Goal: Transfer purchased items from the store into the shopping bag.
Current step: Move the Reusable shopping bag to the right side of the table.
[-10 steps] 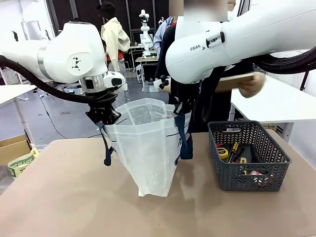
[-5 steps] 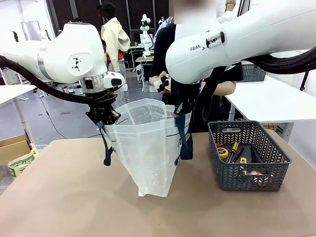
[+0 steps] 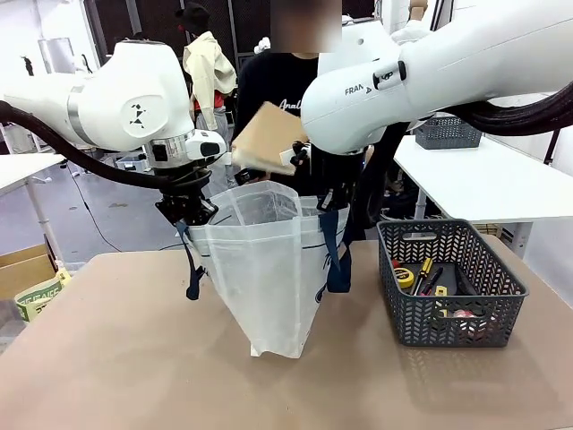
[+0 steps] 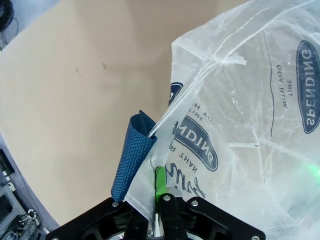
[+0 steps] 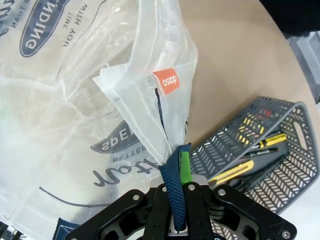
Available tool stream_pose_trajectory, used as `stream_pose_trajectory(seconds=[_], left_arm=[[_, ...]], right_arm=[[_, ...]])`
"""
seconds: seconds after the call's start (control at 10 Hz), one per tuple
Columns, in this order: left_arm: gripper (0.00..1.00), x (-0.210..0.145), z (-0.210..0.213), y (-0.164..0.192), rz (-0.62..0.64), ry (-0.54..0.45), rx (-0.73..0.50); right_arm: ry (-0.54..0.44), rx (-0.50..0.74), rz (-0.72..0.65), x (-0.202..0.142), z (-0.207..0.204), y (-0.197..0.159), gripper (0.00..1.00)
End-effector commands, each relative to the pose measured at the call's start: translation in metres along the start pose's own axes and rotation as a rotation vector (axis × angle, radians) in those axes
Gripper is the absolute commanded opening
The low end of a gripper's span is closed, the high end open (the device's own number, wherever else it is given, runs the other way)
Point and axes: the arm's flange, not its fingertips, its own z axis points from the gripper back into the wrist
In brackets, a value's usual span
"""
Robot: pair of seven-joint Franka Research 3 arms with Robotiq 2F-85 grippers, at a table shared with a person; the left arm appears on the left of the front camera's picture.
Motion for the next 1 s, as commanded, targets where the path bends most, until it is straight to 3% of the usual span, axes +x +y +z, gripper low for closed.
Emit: stream_pose_trajectory(seconds=[0.0,0.9], left_arm=[[0.00,-0.0051,0.0001,0.0074,-0.028,-0.004,0.010],[0.00,-0.0001,-0.0003,0.0024,-0.006,0.001,0.001]], right_arm=[[0.019,-0.016,0.027,-0.0048,-0.0028,-0.0041,0.00],[0.004,0.001,0.005,-0.0005,-0.0004,-0.0003,0.00]])
